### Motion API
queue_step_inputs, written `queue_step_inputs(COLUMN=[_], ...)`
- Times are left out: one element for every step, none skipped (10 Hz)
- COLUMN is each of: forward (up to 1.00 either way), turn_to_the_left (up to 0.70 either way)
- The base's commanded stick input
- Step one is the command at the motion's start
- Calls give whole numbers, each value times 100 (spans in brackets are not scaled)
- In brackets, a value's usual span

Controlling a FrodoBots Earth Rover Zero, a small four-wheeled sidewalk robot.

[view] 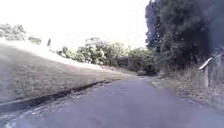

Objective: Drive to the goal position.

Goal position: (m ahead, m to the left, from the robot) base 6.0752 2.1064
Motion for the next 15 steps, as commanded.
queue_step_inputs(forward=[70, 70, 70, 70, 70, 70, 70, 70, 70, 70, 70, 70, 70, 70, 70], turn_to_the_left=[0, 0, 0, 0, 0, 0, 0, 0, 0, 0, 0, 0, 0, 0, 0])
